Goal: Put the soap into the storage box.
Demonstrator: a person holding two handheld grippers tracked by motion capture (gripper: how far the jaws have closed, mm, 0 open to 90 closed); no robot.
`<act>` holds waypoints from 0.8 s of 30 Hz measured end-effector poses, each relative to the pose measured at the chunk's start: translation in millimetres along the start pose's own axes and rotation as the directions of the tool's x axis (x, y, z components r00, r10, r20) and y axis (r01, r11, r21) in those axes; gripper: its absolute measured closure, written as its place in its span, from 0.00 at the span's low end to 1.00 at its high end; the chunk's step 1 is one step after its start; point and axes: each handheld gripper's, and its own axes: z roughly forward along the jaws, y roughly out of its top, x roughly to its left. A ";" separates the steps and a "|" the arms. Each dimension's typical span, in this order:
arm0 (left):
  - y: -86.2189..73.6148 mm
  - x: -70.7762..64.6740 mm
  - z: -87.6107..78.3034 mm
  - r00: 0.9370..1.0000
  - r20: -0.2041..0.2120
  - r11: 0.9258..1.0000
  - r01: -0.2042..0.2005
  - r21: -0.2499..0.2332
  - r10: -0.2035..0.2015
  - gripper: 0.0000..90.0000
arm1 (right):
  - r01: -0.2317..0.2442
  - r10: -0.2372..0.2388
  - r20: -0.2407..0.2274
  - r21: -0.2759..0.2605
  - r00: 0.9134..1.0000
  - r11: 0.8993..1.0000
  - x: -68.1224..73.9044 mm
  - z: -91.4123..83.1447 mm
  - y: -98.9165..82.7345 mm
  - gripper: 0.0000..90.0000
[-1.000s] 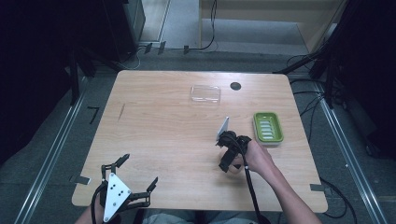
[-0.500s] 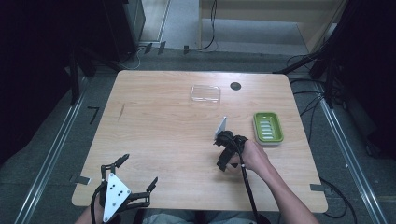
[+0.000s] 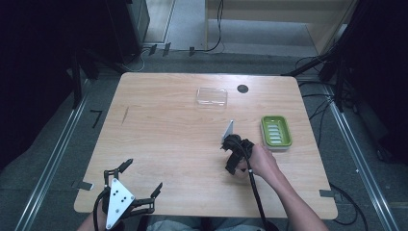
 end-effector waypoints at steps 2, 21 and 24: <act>0.0 0.1 -0.1 1.000 0.000 1.000 0.000 0.000 0.000 0.00 | 0.004 -0.004 0.001 0.000 1.000 1.000 1.1 -0.7 0.1 0.25; 0.0 0.3 -0.4 1.000 -0.001 1.000 -0.001 0.001 0.001 0.00 | 0.019 -0.019 -0.008 0.002 1.000 1.000 0.9 -4.0 -0.4 0.37; 0.0 0.2 -0.4 1.000 0.000 1.000 -0.001 0.001 0.001 0.00 | 0.025 -0.025 -0.007 0.008 1.000 1.000 0.1 -5.7 -0.9 0.37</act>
